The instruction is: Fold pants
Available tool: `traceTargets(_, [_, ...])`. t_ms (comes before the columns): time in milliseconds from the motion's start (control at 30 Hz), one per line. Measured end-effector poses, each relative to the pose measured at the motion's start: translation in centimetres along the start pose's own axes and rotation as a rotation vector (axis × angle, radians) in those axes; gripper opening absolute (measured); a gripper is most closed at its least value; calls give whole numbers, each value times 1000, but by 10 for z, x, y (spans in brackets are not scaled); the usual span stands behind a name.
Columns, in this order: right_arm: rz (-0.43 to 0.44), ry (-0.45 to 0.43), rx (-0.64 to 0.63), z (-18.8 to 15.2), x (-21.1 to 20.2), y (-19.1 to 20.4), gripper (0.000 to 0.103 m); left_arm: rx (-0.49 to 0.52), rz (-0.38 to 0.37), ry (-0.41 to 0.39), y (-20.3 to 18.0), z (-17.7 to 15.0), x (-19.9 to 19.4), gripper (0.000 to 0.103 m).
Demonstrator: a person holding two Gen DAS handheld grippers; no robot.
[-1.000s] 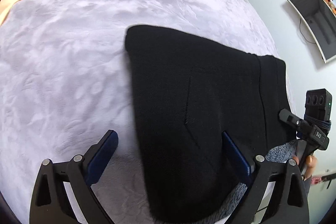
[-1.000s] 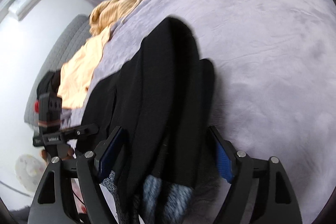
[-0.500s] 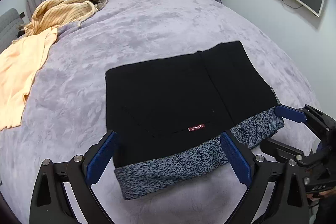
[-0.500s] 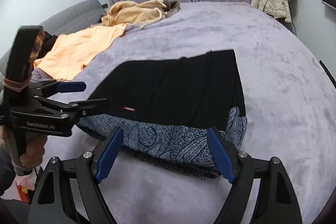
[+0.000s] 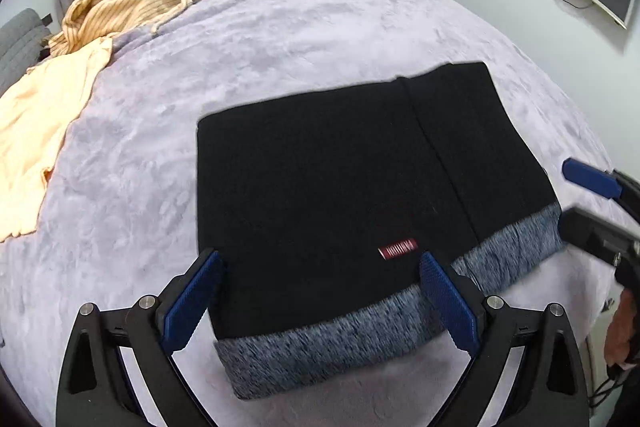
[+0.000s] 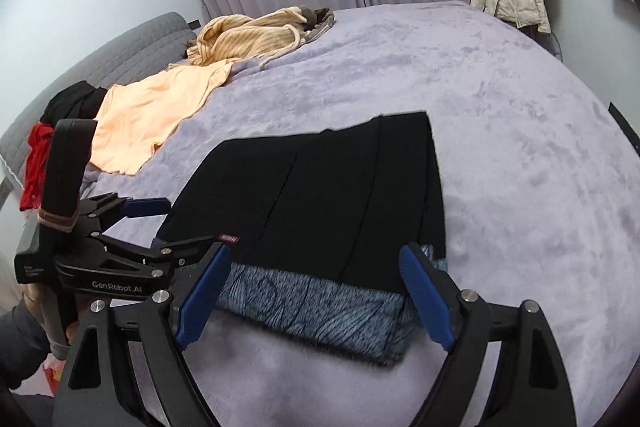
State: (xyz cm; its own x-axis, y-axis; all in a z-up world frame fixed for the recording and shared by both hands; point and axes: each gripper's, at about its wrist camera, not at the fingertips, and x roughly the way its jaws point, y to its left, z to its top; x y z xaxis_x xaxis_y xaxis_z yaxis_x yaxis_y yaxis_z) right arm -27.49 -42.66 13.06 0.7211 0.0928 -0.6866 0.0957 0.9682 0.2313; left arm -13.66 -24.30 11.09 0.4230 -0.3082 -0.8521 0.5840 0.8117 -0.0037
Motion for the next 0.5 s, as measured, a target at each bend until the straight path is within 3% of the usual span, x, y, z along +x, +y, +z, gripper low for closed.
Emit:
traceTargets(167, [-29,19,-54,40,34,5,89,-86,48,17,18,21,18,98])
traceTargets(300, [-58,97,-42,64,80,-1,89,-156,83,62,34,30,41,98])
traceTargets(400, [-59,211,45,64,118,-19,90,-189,38,98,41,32,54,98])
traceTargets(500, [-41,235,33,63,126,-19,98,-180,38,83,42,35,48,98])
